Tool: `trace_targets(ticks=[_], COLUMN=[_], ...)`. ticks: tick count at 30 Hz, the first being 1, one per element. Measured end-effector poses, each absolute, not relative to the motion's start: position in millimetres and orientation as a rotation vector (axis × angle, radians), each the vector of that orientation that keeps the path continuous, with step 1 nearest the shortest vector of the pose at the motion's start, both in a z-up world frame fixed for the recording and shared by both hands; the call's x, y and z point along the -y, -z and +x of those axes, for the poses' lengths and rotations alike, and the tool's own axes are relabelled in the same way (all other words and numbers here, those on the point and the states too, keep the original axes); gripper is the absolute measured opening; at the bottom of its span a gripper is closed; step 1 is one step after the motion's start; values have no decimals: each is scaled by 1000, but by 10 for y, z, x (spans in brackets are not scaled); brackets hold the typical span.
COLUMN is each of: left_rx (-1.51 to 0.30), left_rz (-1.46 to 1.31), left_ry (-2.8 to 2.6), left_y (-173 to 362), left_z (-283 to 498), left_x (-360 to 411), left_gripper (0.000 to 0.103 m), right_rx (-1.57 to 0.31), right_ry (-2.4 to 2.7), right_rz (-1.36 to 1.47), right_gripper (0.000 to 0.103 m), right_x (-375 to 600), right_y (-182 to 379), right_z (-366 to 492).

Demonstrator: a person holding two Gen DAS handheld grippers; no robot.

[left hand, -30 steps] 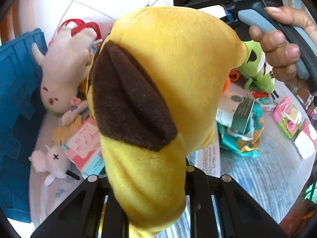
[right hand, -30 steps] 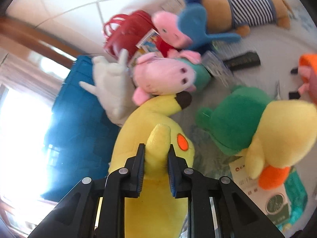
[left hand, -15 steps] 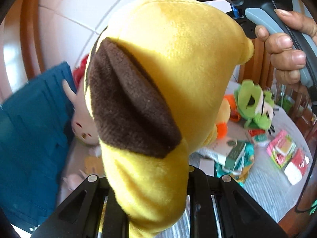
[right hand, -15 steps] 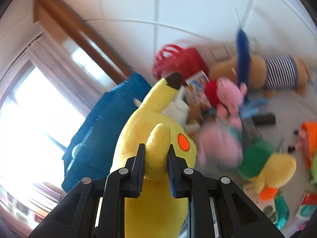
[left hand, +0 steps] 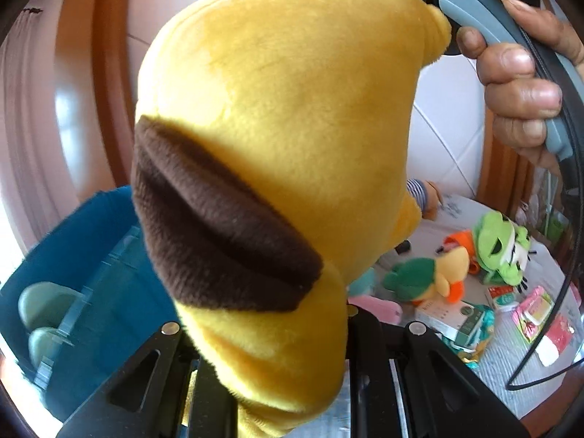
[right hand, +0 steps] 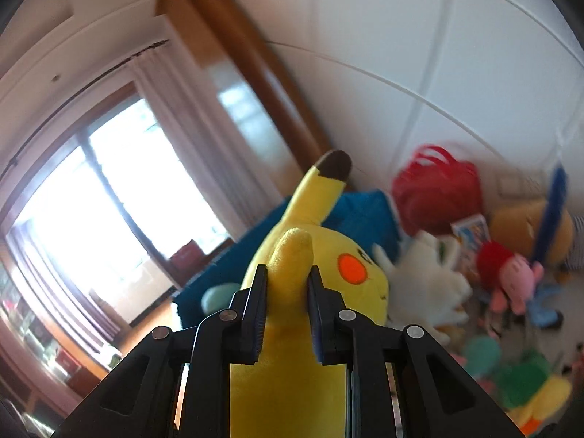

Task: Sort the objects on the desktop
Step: 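Lift the yellow Pikachu with both tools and carry it over the blue crate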

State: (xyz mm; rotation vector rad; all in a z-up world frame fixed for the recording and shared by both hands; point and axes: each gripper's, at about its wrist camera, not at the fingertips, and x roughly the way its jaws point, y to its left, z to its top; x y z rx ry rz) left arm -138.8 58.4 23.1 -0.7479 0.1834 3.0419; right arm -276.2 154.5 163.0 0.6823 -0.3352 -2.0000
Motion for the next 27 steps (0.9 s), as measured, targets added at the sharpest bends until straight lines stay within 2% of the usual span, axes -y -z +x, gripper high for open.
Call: trace_targets(ticks=[12, 18, 27], left_rx=[-218, -229, -235], left_rz=[-762, -895, -1082], left_ry=[-3085, -3102, -3107], left_y=[-1234, -1276, -991], left_z=[-1191, -1400, -1817], left_x=[829, 1494, 2108], left_gripper=[17, 17, 18], right_rx=[345, 350, 305], right_ry=[1926, 1962, 2031], right_rz=[578, 603, 714], right_gripper=[20, 20, 20], right_x=[-77, 663, 1475], right_y=[-2506, -2559, -2373], right_z=[-2632, -2672, -3023])
